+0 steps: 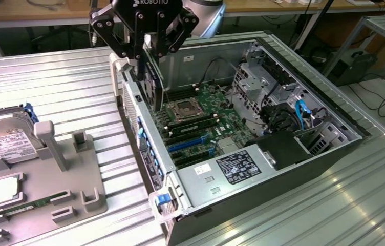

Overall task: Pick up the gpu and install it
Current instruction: 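Pick up the gpu and move the gpu toward the slot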

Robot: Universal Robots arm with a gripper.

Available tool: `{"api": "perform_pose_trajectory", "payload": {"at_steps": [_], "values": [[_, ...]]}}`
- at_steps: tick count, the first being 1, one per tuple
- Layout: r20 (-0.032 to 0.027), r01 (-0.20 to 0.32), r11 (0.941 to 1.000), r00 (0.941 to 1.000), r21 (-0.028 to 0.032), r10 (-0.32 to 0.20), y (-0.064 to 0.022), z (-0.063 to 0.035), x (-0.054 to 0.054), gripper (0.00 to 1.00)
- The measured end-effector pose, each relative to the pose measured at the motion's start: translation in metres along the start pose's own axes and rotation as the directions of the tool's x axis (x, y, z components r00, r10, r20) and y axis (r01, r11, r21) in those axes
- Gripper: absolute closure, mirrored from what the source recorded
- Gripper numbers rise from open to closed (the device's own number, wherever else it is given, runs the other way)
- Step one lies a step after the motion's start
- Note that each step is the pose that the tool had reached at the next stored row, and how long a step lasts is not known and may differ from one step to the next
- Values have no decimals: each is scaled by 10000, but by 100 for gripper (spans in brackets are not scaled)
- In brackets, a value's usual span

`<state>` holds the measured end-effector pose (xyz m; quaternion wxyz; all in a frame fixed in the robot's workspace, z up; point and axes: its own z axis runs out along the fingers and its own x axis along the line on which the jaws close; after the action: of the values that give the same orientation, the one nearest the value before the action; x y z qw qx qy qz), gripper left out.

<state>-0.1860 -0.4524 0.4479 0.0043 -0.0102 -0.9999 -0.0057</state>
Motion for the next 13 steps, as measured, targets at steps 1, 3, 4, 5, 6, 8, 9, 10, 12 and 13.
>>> {"api": "perform_pose_trajectory", "payload": {"at_steps": [1, 3, 4, 5, 6, 8, 9, 10, 12, 13], "values": [[0, 0, 10000, 10000, 0, 0, 0, 0, -11, 73], [0, 0, 10000, 10000, 0, 0, 1, 1, -36, 73], [0, 1, 10000, 10000, 0, -1, 1, 2, -48, 73], [0, 1, 10000, 10000, 0, -1, 1, 2, -59, 73], [0, 1, 10000, 10000, 0, -1, 1, 3, -67, 73], [-1, 0, 10000, 10000, 0, 0, 2, 4, -87, 73], [-1, 0, 10000, 10000, 0, 0, 2, 4, -95, 73], [-1, 0, 10000, 10000, 0, 0, 2, 5, -103, 73], [0, 0, 10000, 10000, 0, 0, 2, 7, -117, 73], [0, 0, 10000, 10000, 0, 0, 2, 8, -124, 73]]}}
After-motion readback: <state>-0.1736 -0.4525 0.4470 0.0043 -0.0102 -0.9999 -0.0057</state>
